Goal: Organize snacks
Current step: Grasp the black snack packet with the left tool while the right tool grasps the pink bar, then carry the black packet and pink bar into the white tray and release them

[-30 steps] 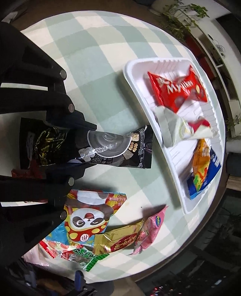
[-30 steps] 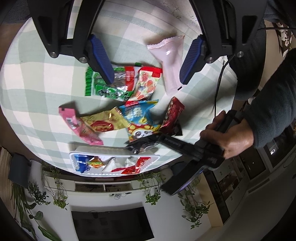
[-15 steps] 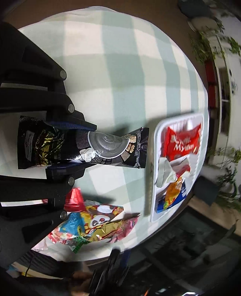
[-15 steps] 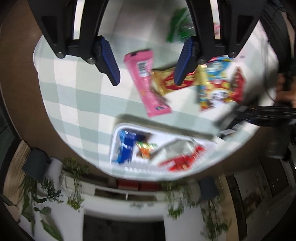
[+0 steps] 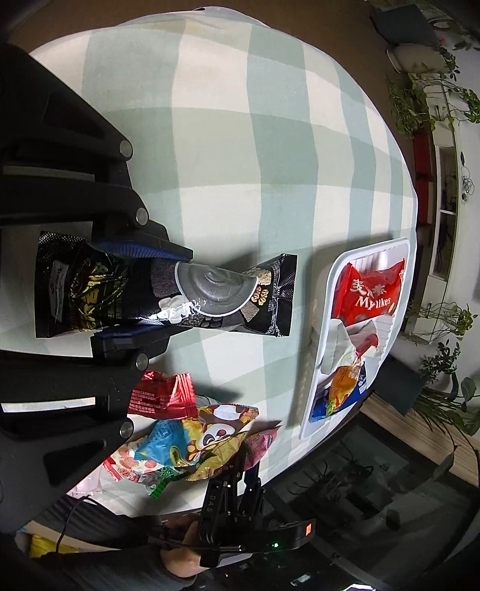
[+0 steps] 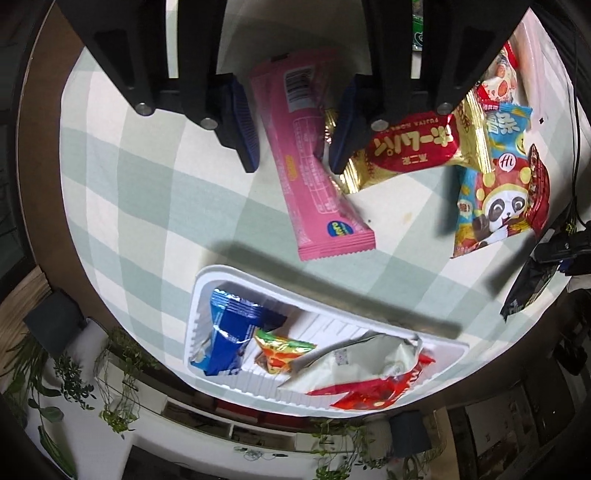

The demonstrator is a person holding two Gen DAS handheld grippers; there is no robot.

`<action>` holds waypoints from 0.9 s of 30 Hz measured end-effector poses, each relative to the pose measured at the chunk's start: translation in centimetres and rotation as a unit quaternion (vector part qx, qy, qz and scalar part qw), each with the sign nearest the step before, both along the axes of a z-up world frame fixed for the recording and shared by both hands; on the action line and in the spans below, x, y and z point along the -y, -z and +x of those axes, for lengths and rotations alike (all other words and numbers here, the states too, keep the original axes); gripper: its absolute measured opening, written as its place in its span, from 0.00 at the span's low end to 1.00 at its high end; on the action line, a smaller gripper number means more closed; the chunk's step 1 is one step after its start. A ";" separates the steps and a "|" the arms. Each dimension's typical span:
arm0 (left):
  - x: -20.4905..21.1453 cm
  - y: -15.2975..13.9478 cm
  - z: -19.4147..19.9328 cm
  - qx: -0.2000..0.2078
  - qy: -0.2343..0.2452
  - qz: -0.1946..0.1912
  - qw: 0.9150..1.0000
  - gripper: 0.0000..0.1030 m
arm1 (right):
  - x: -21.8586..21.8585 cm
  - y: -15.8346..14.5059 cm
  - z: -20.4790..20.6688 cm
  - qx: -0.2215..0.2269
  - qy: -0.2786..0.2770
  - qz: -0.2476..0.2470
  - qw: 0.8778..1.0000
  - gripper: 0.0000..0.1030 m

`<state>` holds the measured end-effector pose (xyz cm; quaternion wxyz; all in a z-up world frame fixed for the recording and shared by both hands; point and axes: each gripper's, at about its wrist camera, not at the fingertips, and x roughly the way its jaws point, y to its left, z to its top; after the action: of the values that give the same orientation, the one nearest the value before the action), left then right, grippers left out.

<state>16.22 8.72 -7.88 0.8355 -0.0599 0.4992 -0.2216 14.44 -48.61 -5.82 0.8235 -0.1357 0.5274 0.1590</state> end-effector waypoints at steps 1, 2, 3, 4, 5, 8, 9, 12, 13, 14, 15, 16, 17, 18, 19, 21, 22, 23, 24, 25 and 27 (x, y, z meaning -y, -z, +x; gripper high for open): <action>0.2 0.0 0.1 0.000 0.001 -0.001 1.000 0.27 | -0.1 -0.1 -0.1 -0.004 -0.002 0.003 1.000 0.30; 0.3 0.1 0.1 0.000 0.002 -0.001 1.000 0.27 | -0.1 -0.1 -0.1 -0.008 -0.002 0.007 1.000 0.28; 0.4 0.2 0.1 -0.001 0.003 -0.002 1.000 0.26 | -0.2 -0.1 -0.2 -0.010 -0.001 0.007 1.000 0.27; 0.4 0.2 0.1 -0.002 0.004 -0.002 1.000 0.26 | -0.1 -0.2 -0.1 -0.012 0.000 0.010 1.000 0.26; 0.5 0.2 0.1 -0.003 0.005 -0.002 1.000 0.26 | -0.2 -0.2 -0.2 -0.013 0.000 0.011 1.000 0.24; 0.6 0.3 0.2 -0.002 0.004 -0.004 1.000 0.26 | 0.1 -0.3 -0.4 -0.014 0.008 0.023 1.000 0.21; 0.6 0.2 0.2 -0.001 0.003 -0.005 1.000 0.26 | 0.2 -0.3 -0.4 -0.014 0.011 0.030 0.999 0.20; 0.5 0.1 0.2 0.002 0.001 -0.009 1.000 0.26 | 0.8 -0.6 -0.8 -0.010 0.026 0.053 0.998 0.18; 0.4 0.0 0.2 0.003 0.000 -0.011 1.000 0.26 | 1.0 -0.6 -0.8 -0.008 0.031 0.059 0.998 0.18; 0.3 -0.1 0.2 0.004 -0.001 -0.014 1.000 0.26 | 1.4 -0.8 -1.0 -0.004 0.038 0.068 0.997 0.18; 0.3 -0.1 0.2 0.004 -0.002 -0.017 1.000 0.26 | 1.8 -1.0 -1.2 0.000 0.044 0.075 0.996 0.18; 0.2 -0.2 0.1 0.004 -0.003 -0.019 1.000 0.26 | 2.3 -1.4 -1.4 0.007 0.053 0.087 0.995 0.18; 0.2 -0.2 0.1 0.005 -0.004 -0.021 1.000 0.26 | 2.7 -1.7 -1.4 0.012 0.060 0.096 0.993 0.18; 0.1 -0.3 0.1 0.005 -0.004 -0.022 1.000 0.26 | 3.2 -2.1 -1.4 0.017 0.069 0.107 0.992 0.18; 0.1 -0.3 0.1 0.006 -0.005 -0.024 1.000 0.26 | 3.9 -2.4 -1.5 0.022 0.082 0.123 0.989 0.18; 0.0 -0.5 0.1 0.008 -0.006 -0.028 1.000 0.26 | 5.2 -2.7 -1.6 0.025 0.105 0.144 0.984 0.18; 0.0 -0.6 0.1 0.009 -0.007 -0.029 1.000 0.26 | 5.7 -2.6 -1.6 0.023 0.115 0.152 0.981 0.18; -0.1 -0.7 0.0 0.010 -0.008 -0.029 0.999 0.26 | 6.3 -2.5 -1.4 0.020 0.128 0.160 0.979 0.18; -0.2 -0.8 0.1 0.011 -0.009 -0.031 0.999 0.26 | 7.1 -2.3 -1.3 0.015 0.142 0.170 0.975 0.18; -0.4 -1.0 0.1 0.013 -0.012 -0.033 0.999 0.26 | 7.5 -2.3 -1.1 0.013 0.153 0.176 0.972 0.18; -0.9 -1.6 0.5 0.016 -0.018 -0.037 0.999 0.26 | 8.6 -2.4 -0.8 0.013 0.178 0.187 0.966 0.18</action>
<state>16.75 9.62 -6.27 0.8446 -0.0967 0.4758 -0.2255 13.62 -57.25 -3.46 0.8560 0.1147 0.4932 0.1044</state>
